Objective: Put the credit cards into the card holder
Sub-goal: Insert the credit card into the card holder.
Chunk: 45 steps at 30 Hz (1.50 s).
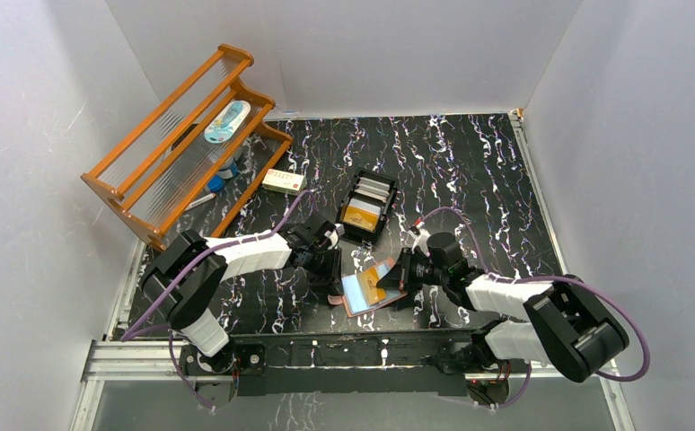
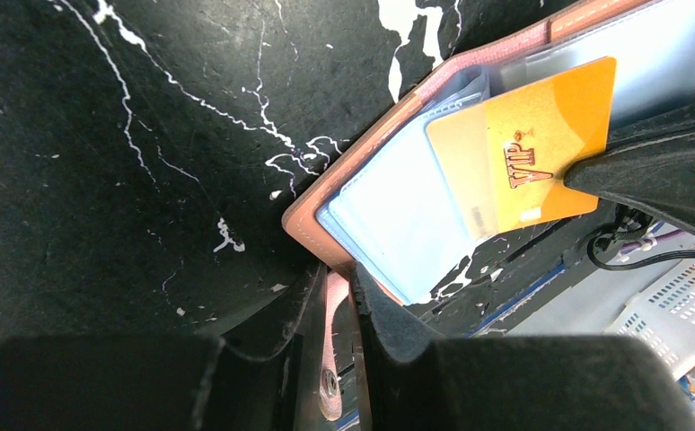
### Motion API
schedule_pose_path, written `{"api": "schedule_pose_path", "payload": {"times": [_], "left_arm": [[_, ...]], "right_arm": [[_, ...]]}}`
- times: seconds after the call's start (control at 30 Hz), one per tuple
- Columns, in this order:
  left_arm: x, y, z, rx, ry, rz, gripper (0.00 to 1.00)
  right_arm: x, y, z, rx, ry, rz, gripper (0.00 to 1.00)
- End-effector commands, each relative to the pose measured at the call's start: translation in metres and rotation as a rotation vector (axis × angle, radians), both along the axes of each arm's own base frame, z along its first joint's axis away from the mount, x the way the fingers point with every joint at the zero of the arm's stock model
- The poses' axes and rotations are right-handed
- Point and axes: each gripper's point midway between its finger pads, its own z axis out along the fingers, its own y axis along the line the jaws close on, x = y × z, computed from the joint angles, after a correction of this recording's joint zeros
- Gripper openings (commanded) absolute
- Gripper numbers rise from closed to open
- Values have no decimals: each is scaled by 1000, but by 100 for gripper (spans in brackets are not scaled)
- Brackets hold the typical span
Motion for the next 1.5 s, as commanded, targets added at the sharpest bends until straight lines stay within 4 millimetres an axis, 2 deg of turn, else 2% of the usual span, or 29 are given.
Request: {"api": "schedule_pose_path", "payload": {"times": [0.0,0.23,0.33,0.37,0.4,0.6,0.7,0.8,1.0,1.47], "left_arm": [[-16,34,-40,193,29,0,15],[-17,31,-39,186,30,-1,16],[-18,30,-39,185,28,-4,16],[-18,31,-39,187,29,-5,15],[-18,31,-39,187,27,-5,15],[-18,29,-37,181,21,-7,15],[-17,30,-37,182,19,-11,15],[-18,30,-37,187,19,-15,15],[-17,31,-36,188,14,-29,14],[-16,28,-34,180,12,-25,15]], "right_arm": [[4,-6,-5,-65,-17,-37,8],[0,-6,-15,-170,-7,-31,25],[-3,-4,-15,-208,-17,-21,25],[3,5,-4,-195,-44,-16,24],[3,7,-2,-196,-49,-10,23],[-1,19,0,-211,-67,24,19],[-3,20,-1,-229,-61,37,23],[1,13,1,-269,-72,16,29],[7,5,21,-288,-124,-22,36],[4,19,12,-245,-73,4,38]]}}
